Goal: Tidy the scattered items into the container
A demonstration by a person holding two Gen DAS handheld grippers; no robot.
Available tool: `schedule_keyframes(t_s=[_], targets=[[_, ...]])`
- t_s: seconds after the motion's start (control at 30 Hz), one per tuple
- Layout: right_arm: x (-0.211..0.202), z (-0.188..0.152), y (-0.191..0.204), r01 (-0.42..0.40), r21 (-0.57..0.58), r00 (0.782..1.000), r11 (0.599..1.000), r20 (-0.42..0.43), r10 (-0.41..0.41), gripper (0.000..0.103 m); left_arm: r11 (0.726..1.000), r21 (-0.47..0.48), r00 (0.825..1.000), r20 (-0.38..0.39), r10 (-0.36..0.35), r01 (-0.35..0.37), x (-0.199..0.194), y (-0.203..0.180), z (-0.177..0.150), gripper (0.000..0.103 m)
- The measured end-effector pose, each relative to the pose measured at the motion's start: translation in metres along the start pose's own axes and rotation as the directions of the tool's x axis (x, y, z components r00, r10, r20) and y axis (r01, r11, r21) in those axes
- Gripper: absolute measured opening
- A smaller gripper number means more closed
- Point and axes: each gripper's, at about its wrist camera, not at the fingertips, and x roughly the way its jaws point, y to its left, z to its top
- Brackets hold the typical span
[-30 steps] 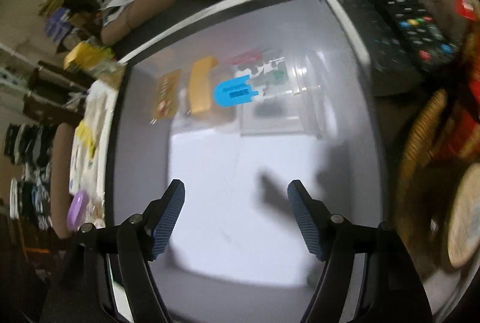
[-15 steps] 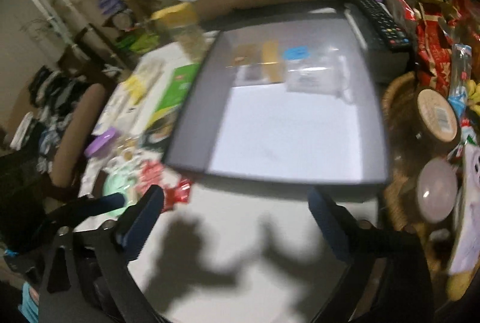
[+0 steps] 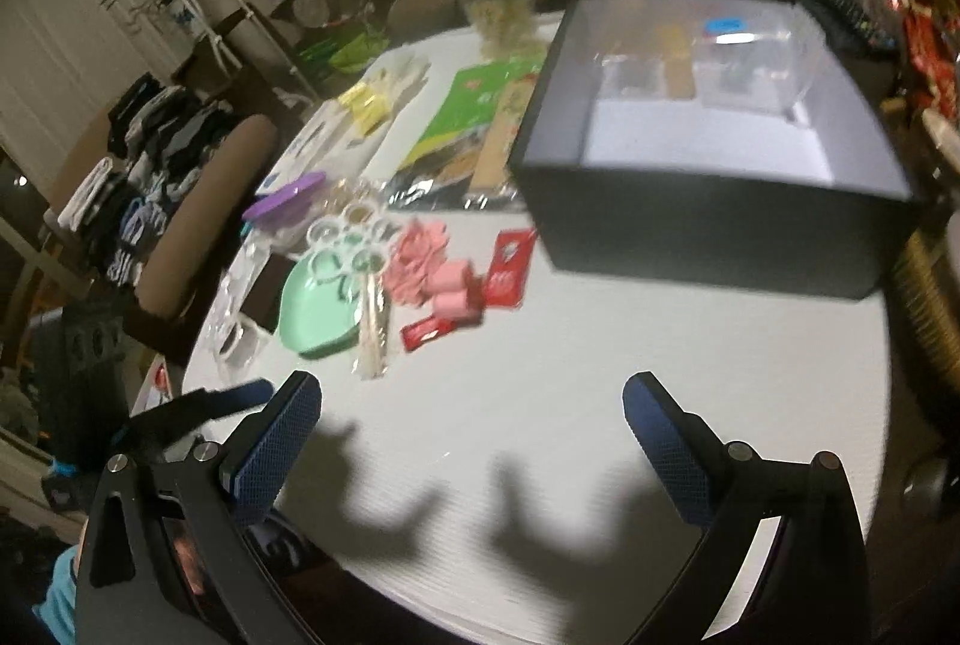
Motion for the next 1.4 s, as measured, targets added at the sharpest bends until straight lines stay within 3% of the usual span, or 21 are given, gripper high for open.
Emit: schedule_keyframes(t_s=[0.2, 0.43, 0.63, 0.83, 1.0, 1.2, 1.4], targets=[[0.037, -0.019, 0.026, -0.032, 0.005, 0.999, 0.999, -0.029, 0.032, 0.103, 0.989, -0.151, 0.999, 0.053, 0.013, -0.005, -0.022, 0.071, -0.005, 0.103], [0.068, -0.006, 0.075, -0.025, -0.121, 0.999, 0.992, -0.036, 0.021, 0.103, 0.983, -0.182, 0.99, 0.141, 0.017, 0.009, -0.042, 0.106, 0.016, 0.103], [0.086, 0.031, 0.095, -0.022, -0.139, 1.0, 0.99, 0.007, 0.023, 0.103, 0.989, -0.148, 0.99, 0.139, 0.032, -0.011, -0.036, 0.115, 0.058, 0.103], [0.099, 0.09, 0.086, 0.0, -0.12, 0.999, 0.993, 0.054, 0.007, 0.103, 0.998, -0.046, 0.992, 0.115, 0.053, -0.048, -0.017, 0.102, 0.127, 0.103], [0.107, 0.159, 0.06, 0.028, -0.074, 0.995, 0.997, 0.095, -0.02, 0.103, 0.993, 0.056, 0.989, 0.117, 0.095, -0.102, 0.01, 0.083, 0.212, 0.103], [0.121, 0.247, 0.029, 0.111, -0.064, 0.983, 0.992, 0.152, -0.1, 0.103, 0.978, 0.114, 0.979, 0.121, 0.163, -0.177, 0.059, 0.074, 0.308, 0.103], [0.145, 0.311, 0.011, 0.243, -0.089, 0.956, 0.966, 0.188, -0.224, 0.103, 0.954, 0.136, 0.958, 0.145, 0.249, -0.269, 0.106, 0.076, 0.367, 0.103]])
